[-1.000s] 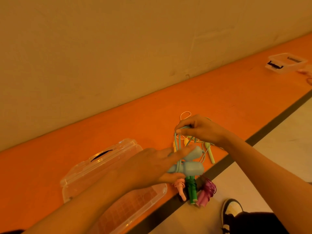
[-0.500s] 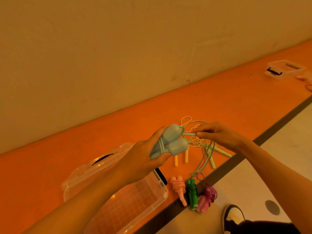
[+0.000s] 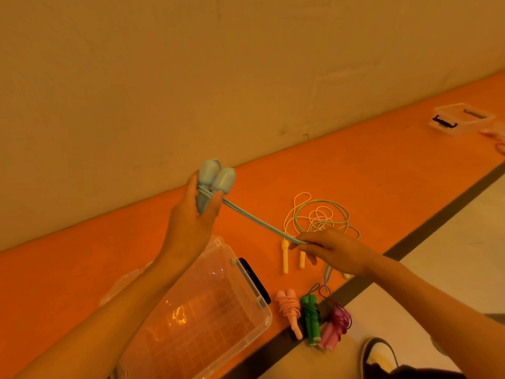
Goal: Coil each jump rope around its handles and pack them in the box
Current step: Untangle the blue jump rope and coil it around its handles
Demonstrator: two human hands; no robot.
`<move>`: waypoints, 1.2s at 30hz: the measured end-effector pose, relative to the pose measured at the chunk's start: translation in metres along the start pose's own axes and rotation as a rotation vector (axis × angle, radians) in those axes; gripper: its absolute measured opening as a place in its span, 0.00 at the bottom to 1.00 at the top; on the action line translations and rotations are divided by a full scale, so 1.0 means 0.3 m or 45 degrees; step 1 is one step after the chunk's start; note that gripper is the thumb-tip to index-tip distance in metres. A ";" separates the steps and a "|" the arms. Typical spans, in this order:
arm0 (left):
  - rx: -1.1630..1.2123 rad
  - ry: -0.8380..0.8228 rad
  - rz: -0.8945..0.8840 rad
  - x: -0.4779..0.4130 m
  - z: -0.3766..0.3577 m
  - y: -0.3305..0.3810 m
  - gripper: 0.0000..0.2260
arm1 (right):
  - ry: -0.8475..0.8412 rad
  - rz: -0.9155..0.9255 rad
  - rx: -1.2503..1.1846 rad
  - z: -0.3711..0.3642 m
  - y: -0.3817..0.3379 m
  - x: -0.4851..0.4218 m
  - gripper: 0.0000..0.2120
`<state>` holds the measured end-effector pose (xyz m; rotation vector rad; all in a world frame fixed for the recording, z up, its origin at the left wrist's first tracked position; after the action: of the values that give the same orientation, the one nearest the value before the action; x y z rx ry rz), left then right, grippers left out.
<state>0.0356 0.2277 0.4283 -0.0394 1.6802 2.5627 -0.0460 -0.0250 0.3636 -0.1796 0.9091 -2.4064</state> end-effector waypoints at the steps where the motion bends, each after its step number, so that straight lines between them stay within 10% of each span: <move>1: -0.046 0.054 0.020 -0.020 0.021 -0.017 0.20 | 0.013 0.021 0.032 -0.003 -0.016 -0.004 0.10; 11: -0.638 0.096 0.142 -0.066 0.046 -0.140 0.33 | 0.074 0.432 0.310 0.037 -0.268 -0.049 0.11; 22: -1.295 -0.492 -0.099 0.124 -0.245 -0.134 0.42 | 0.526 0.408 0.468 0.268 -0.323 -0.049 0.15; 27: -1.061 -0.873 -0.299 0.309 -0.405 -0.094 0.34 | 0.591 0.429 0.520 0.284 -0.320 -0.081 0.16; 36: -0.808 -0.882 -0.439 0.432 -0.382 0.060 0.37 | 0.486 0.067 0.498 0.334 -0.109 -0.088 0.21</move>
<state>-0.0974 0.1220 0.3908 0.4248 0.5477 2.3251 -0.0081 -0.0476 0.4629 0.4573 0.5661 -2.5559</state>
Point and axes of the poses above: each hand's wrist, its own x-axis away from the middle knuckle, its own z-axis out of the back of the hand, y = z × x, the point moved 8 cm from there along -x, towards the middle knuckle, and after that the axes turned 14 degrees about z, right-handed, at the moved point
